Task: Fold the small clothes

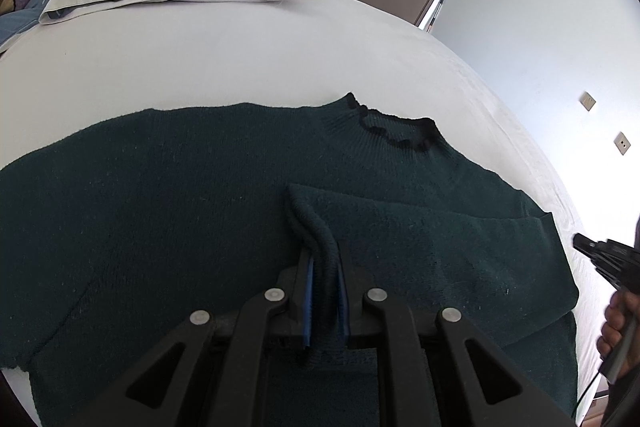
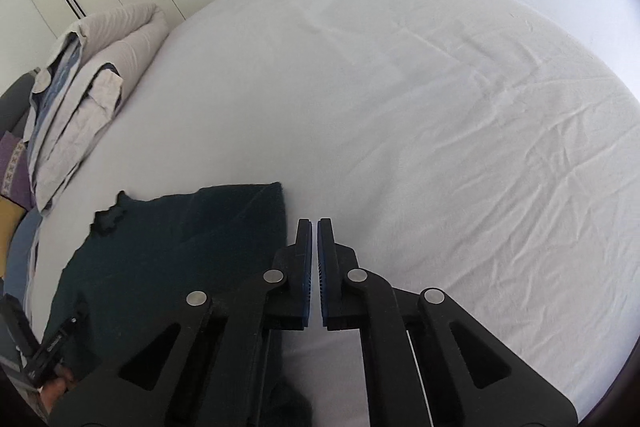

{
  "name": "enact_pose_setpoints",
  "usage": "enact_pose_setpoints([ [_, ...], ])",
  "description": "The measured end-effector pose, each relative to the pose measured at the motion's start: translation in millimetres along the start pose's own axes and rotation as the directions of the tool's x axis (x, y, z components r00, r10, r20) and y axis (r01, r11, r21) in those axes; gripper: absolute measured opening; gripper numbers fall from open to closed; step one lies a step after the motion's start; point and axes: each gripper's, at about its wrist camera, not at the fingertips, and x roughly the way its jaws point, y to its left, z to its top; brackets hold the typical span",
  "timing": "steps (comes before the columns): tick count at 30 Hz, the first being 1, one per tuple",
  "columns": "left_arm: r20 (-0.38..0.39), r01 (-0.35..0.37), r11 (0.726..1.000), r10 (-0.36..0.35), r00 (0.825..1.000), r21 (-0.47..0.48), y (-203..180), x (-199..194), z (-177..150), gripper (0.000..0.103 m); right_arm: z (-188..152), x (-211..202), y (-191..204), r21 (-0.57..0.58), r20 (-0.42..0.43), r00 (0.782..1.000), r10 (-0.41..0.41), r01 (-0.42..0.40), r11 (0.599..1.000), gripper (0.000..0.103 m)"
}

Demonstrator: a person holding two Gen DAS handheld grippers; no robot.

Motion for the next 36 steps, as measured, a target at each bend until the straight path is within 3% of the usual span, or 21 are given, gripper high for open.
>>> enact_pose_setpoints([
  [2,0.005,-0.003,1.0,0.003,1.0,0.002,-0.4,0.1,-1.0,0.014,-15.1,-12.5,11.6,-0.049,-0.015,1.0,0.015,-0.015,0.999,0.019],
  [6,0.005,-0.001,1.0,0.001,1.0,-0.005,0.4,0.9,-1.6,0.015,-49.2,-18.8,30.7,-0.119,-0.053,0.998,0.022,-0.028,0.993,0.052],
  [8,0.004,0.009,1.0,-0.009,1.0,-0.015,2.9,0.5,-1.9,0.015,-65.1,-12.3,40.7,-0.19,-0.056,0.998,-0.041,0.03,0.981,0.052],
  [9,0.004,0.016,1.0,-0.016,1.0,-0.021,4.2,0.4,-2.1,0.015,-70.9,-2.7,41.0,-0.224,-0.078,0.992,-0.1,0.081,0.971,0.046],
  [10,0.004,0.025,0.999,-0.025,1.0,-0.028,5.8,0.7,-2.2,0.015,-82.1,2.7,40.7,-0.231,-0.1,0.987,-0.123,0.097,0.968,0.027],
  [13,0.007,0.04,0.998,-0.04,0.999,-0.038,8.3,0.9,-3.3,0.015,-87.5,2.6,18.6,-0.193,-0.095,0.992,-0.085,0.065,0.979,0.02],
  [18,0.007,0.043,0.998,-0.043,0.999,-0.042,7.5,-1.4,-6.4,0.016,-89.7,0.4,25.2,-0.219,-0.064,0.987,-0.149,0.132,0.967,0.015],
  [27,-0.004,0.06,0.996,-0.061,0.998,-0.067,10.2,-5.1,-7.9,0.018,-75.2,16.6,24.2,-0.229,-0.055,0.991,-0.119,0.103,0.968,0.017],
  [28,-0.011,0.06,0.995,-0.061,0.998,-0.074,10.4,-9.4,-7.2,0.019,-73.1,12.1,26.3,-0.223,-0.051,0.992,-0.118,0.104,0.969,0.023],
  [29,-0.012,0.057,0.995,-0.058,0.998,-0.085,11.4,-17.2,-7.8,0.029,-71.5,2.9,27.3,-0.203,-0.04,0.991,-0.125,0.115,0.973,0.028],
  [30,0.0,0.055,0.994,-0.055,0.998,-0.097,13.0,-27.5,-9.6,0.047,-71.7,-11.2,25.3,-0.182,-0.014,0.993,-0.114,0.109,0.977,0.032],
  [32,0.057,0.035,0.992,-0.028,0.998,-0.123,21.0,-58.6,-16.1,0.071,-75.6,-40.5,30.5,-0.16,0.076,0.994,-0.079,0.091,0.983,0.037],
  [34,0.124,0.041,0.985,-0.02,0.992,-0.17,40.5,-96.2,-26.4,0.076,-85.3,-66.7,42.8,-0.169,0.151,0.987,-0.051,0.076,0.983,0.058],
  [36,0.149,0.061,0.97,-0.026,0.989,-0.234,67.2,-124.0,-37.9,0.076,-99.2,-87.7,60.8,-0.219,0.198,0.98,-0.001,0.045,0.975,0.064],
])
